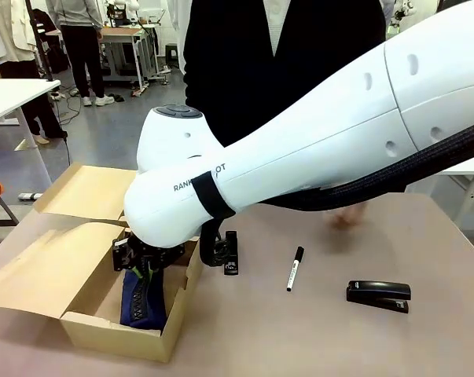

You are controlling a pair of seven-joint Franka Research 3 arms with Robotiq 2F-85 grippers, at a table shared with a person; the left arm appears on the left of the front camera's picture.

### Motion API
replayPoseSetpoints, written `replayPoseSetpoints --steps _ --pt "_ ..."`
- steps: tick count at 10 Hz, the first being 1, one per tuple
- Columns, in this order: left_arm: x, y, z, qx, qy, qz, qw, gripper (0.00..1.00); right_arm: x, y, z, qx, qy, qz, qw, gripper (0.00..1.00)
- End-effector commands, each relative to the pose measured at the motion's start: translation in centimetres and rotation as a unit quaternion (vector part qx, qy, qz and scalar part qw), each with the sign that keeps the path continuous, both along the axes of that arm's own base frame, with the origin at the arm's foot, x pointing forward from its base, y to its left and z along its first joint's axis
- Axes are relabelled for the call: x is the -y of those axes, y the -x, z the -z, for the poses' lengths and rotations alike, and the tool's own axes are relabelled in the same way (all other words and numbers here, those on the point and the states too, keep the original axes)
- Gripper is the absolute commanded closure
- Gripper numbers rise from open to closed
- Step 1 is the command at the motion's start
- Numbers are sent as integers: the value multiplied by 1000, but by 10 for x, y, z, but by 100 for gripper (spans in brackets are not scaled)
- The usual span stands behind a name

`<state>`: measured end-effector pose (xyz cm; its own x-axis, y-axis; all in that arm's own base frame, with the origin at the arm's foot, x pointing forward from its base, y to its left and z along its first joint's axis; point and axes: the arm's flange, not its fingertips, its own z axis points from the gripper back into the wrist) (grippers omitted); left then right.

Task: Place items inside the box.
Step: Pick up a Pencil pouch or Stapler and place it inside the Mailer Box closest to the robot.

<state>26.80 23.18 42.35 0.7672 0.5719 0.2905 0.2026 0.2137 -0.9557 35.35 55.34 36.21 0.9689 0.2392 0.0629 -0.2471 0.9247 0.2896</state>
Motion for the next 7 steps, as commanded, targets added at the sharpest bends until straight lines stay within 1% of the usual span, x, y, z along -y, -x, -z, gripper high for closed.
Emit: replayPoseSetpoints --steps 1,2,4,5,6,7 --pt "1 -1 -1 17 3 -4 1000 0 -7 0 -5 -7 7 7 1000 30" --pt "1 -1 -1 17 3 -4 1000 0 -7 0 -5 -6 9 7 1000 0" --pt "1 -1 -1 17 3 -4 1000 0 -7 0 -4 -4 16 9 1000 0" --pt "1 -1 -1 17 3 -4 1000 0 -7 1 -5 -4 17 9 1000 5" --pt "1 -1 -1 17 3 -4 1000 0 -7 0 -5 -4 17 8 1000 0" --pt "1 -1 -1 17 3 -4 1000 0 -7 0 -5 -3 17 10 1000 0"
